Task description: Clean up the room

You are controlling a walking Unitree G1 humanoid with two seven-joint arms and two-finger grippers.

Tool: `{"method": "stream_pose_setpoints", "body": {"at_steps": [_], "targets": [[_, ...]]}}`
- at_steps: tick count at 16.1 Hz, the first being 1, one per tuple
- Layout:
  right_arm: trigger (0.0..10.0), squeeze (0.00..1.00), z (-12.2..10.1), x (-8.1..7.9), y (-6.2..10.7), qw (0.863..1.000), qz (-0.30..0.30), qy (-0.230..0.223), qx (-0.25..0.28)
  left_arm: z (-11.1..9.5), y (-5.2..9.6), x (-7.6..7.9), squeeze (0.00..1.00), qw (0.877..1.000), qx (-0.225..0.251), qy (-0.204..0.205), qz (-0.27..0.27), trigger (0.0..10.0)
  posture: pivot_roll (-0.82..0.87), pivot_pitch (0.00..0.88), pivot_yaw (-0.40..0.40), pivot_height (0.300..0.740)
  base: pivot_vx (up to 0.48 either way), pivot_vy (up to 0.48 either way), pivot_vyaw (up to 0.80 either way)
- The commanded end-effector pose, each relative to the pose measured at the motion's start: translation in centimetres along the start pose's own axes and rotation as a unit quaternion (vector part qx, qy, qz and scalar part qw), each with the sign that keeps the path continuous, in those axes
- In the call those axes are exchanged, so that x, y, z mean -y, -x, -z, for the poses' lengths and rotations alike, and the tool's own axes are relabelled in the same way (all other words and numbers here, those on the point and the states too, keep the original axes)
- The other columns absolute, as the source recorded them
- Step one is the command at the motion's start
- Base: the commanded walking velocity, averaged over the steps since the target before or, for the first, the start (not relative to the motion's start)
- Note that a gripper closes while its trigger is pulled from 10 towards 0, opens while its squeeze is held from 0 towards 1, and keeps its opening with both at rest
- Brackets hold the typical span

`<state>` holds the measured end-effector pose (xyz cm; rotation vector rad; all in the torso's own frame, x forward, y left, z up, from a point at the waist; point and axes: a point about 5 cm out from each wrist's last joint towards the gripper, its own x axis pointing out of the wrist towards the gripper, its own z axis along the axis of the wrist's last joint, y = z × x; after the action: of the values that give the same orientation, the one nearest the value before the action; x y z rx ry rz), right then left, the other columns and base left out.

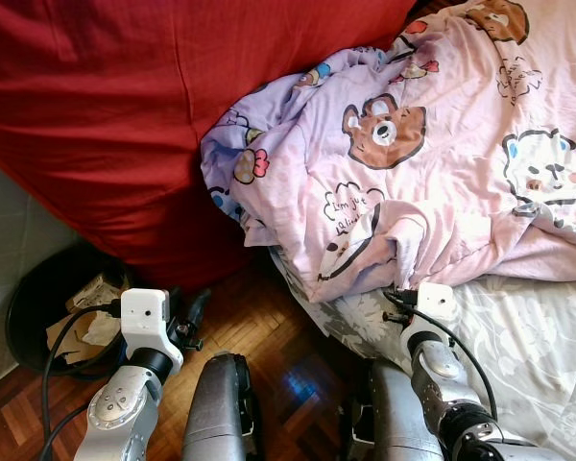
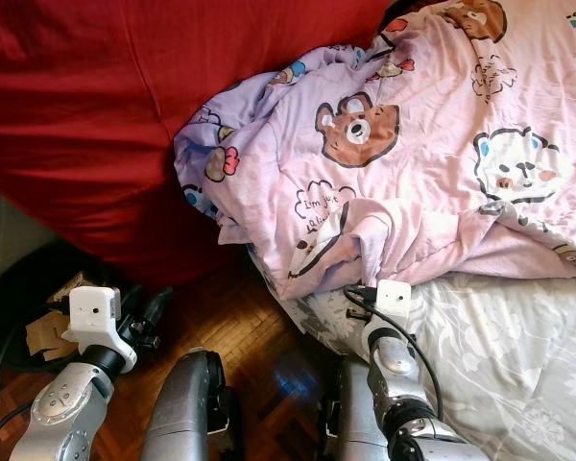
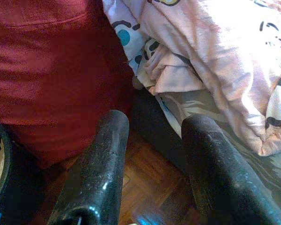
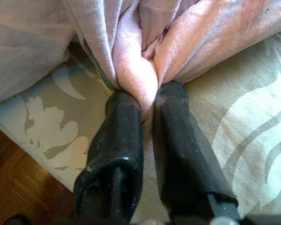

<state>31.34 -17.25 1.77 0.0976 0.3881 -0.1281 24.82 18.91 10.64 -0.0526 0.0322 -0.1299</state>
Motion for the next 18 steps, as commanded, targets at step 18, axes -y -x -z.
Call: {"method": "stream_pose_setpoints", "body": {"at_steps": [18], "targets": [[0.0,0.00,-0.3,1.9,2.9,0.989,0.004,-0.016,0.148,0.7,-4.4,-1.1,0.00,1.000,0.017,0.003,-0.024,10.0,0.05,0.098,0.016,0.620,0.000,0.000,0.00]]}}
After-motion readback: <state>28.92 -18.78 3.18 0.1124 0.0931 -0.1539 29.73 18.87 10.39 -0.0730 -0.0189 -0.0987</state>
